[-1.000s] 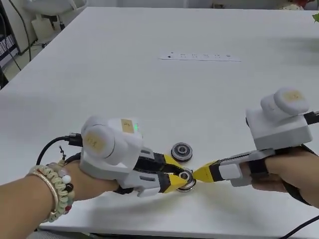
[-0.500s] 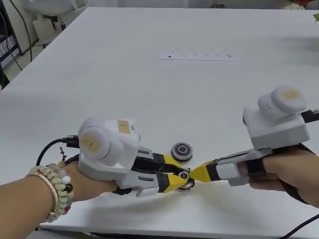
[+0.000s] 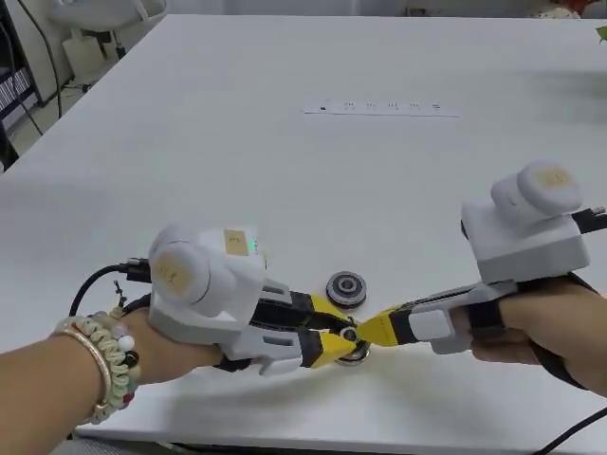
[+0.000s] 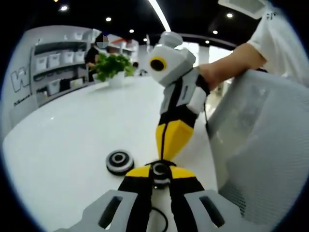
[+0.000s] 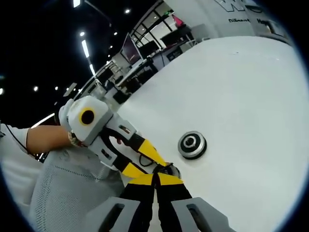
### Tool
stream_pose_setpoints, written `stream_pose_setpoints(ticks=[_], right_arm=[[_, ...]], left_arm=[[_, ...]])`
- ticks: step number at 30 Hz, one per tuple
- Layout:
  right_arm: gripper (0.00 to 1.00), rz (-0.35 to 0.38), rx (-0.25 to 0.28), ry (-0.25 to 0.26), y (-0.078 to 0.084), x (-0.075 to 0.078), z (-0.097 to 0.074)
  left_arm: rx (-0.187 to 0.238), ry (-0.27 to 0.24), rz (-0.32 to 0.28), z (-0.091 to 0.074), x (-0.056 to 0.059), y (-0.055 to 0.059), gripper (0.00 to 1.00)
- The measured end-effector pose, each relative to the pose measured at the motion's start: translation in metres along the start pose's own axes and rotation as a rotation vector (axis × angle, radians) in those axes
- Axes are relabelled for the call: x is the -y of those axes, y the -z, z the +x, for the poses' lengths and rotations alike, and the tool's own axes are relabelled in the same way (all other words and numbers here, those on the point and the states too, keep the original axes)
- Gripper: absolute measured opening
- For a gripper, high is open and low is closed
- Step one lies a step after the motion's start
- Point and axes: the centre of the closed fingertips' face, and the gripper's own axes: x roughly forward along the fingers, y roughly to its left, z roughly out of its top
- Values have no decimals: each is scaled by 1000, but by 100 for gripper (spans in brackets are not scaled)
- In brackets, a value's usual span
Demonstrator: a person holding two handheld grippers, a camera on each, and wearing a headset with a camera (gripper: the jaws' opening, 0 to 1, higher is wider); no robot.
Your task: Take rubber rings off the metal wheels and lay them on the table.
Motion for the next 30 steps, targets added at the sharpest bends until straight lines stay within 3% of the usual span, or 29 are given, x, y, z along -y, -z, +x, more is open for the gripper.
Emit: stream_pose_setpoints(ticks=[1,2,3,5,10,14,19,25,30], right_arm=[[0,35,29,-45,-7,-9,-1],[0,31,-20,13,-1,0,-1],[0,-42,-31,51,0,8,-1],[0,-3,-30,18,3,2,1],[0,-1,-34,61,5,14,0],[0,9,-52,82,9,19,0],[0,15,-65,99,12,22,0],[0,19,-66,106,12,22,-1],[0,31,-59,110,11,23,-3]], left_arm=[[0,0,0,0,0,0,14],[2,-3,-4,0,0,0,14],[1,-3,-3,0,0,0,14],[1,-4,-3,0,0,0,14],[-2,-6,-9,0,0,0,14],[-7,-11,-62,1,-1,-2,14],[-30,1,-87,2,1,-3,17],[-94,21,-41,1,6,-3,22],[-88,27,-13,-6,9,-10,24]])
